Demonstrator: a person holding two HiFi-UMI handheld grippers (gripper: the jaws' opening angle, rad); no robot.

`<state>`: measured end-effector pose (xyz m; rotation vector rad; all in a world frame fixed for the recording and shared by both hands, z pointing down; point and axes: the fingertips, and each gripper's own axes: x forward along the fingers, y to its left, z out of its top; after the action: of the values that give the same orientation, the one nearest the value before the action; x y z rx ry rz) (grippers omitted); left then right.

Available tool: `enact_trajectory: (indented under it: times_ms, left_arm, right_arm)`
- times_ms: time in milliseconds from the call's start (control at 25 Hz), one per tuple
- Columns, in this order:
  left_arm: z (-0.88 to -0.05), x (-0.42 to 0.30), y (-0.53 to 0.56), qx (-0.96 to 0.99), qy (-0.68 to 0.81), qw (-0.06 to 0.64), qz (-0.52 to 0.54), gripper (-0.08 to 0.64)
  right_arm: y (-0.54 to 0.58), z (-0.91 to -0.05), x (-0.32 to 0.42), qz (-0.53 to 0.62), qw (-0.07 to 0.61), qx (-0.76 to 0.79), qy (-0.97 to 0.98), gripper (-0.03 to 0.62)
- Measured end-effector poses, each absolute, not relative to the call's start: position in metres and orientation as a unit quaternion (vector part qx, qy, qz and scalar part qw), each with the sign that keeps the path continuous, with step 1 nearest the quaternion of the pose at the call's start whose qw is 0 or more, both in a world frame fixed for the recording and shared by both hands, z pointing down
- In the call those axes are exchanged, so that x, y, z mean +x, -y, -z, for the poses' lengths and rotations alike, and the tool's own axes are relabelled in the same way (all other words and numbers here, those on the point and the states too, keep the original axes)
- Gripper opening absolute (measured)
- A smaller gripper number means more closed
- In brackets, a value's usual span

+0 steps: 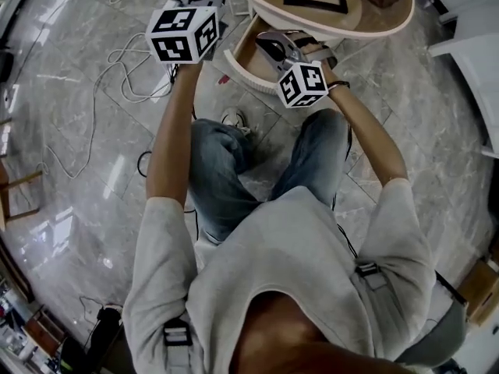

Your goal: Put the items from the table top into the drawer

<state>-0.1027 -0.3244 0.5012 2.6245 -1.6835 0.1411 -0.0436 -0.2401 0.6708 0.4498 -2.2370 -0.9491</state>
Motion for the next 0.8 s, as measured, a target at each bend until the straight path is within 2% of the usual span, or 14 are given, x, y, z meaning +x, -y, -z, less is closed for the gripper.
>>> enact_trajectory:
  times_ms: [200, 440, 600, 800]
  left_arm:
    - [-0.490, -0.104, 0.313, 0.841, 0.539, -0.003, -0.043, 0.015]
    - [-0.499, -0.125, 0.303, 0.831, 0.554, 0.000, -0.055, 0.015]
    - [-0.512, -0.138, 0.292, 0.825, 0.562, 0.007, -0.063, 0.015]
    - [-0.525, -0.161, 0.274, 0.810, 0.582, 0.008, -0.073, 0.015]
  right_arm:
    - [0.249, -0.600, -0.006, 0.379, 0.316, 0.205, 0.845, 0.025]
    - [0.288, -0.575, 0.049, 0.350, 0.361, 0.236, 0.832, 0.028]
    - [0.308, -0.575, 0.064, 0.300, 0.391, 0.232, 0.839, 0.112]
    - [0.330, -0.587, 0.061, 0.222, 0.402, 0.205, 0.864, 0.162]
